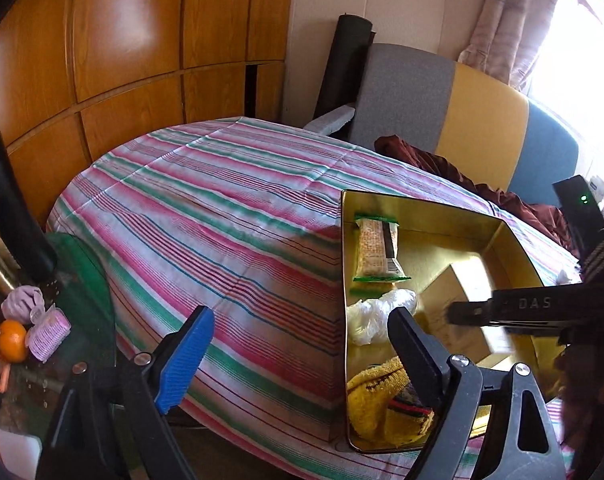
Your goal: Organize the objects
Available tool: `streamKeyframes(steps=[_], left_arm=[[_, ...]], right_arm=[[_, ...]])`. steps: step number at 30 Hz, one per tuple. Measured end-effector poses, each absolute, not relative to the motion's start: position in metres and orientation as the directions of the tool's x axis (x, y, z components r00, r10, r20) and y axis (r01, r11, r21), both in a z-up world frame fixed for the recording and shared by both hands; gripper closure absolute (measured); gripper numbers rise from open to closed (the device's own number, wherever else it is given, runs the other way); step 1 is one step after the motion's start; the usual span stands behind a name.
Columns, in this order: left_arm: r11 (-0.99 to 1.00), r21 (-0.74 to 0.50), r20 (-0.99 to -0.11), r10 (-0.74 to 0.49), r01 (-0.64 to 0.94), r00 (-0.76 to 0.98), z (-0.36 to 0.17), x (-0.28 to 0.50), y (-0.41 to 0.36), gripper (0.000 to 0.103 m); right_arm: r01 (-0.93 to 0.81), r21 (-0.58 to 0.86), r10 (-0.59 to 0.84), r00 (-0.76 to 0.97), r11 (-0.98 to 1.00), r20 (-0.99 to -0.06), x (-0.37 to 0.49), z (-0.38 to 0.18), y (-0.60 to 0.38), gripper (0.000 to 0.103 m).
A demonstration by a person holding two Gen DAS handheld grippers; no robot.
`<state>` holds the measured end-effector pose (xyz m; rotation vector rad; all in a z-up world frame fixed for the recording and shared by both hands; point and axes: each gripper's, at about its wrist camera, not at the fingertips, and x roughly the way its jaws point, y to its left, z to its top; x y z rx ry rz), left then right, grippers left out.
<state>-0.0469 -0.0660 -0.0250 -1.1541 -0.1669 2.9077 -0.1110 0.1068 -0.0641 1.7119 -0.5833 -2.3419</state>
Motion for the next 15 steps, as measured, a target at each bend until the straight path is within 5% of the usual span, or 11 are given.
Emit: streamKeyframes(steps=[6,15], left_arm=[[-0.995,-0.098,-0.668,0.044,0.029,-0.743,-0.022,-0.044,-0.064,0.013],[-0.998,-0.052,-0.645,0.051,-0.023,-0.763,-0.017,-0.037,-0.050,0.012]], right_arm=[[-0.026,0.547,-0.508,-0.333,-0.837,-0.794,-0.105,-0.062,0.099,0.047],[0.035,0.410,-0.375,-0.483,-0.911,-0.792,-0.060,-0.028,0.132,0.045]])
